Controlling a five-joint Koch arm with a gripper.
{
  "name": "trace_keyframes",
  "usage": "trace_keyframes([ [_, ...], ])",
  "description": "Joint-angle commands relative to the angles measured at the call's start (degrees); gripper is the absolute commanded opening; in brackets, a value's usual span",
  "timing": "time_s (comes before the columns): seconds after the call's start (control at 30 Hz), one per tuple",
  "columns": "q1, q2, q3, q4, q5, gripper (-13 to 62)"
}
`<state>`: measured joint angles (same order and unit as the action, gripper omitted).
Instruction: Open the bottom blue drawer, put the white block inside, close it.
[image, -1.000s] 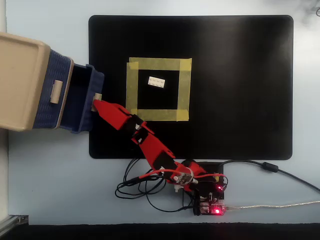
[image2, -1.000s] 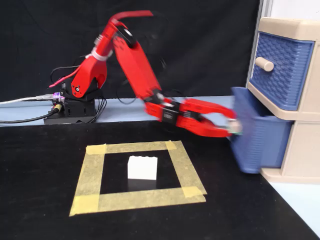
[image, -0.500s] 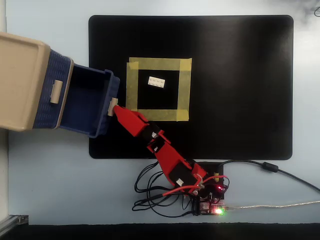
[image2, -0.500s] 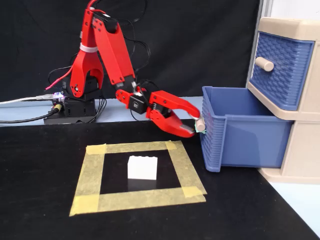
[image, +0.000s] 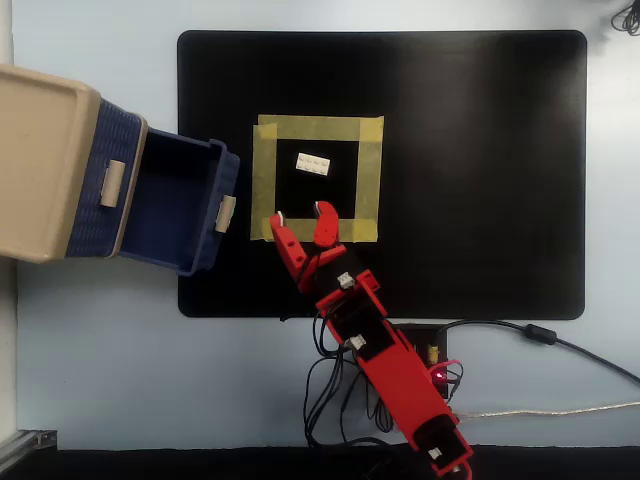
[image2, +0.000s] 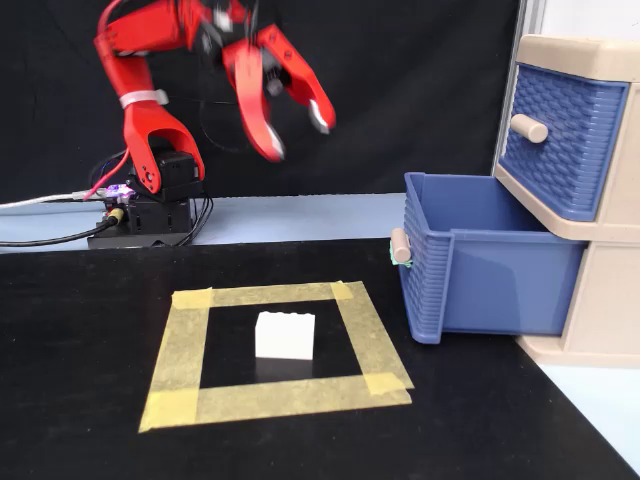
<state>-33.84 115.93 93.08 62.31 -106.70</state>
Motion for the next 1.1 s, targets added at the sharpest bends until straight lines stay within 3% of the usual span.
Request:
trace_keyframes([
  [0.0, 4.92, -4.39, -9.32, 8.79, 23.03, 33.5],
  [0.13, 6.86, -15.47, -19.07, 9.58, 41.75, 33.5],
  [0.33, 4.83, -28.48, -30.76, 17.49, 50.1, 33.5],
  [0.53, 4.92, -38.94, -38.76, 33.75, 55.9, 33.5],
  [1.07, 5.54, -55.72, -49.22, 33.75, 58.18, 33.8],
])
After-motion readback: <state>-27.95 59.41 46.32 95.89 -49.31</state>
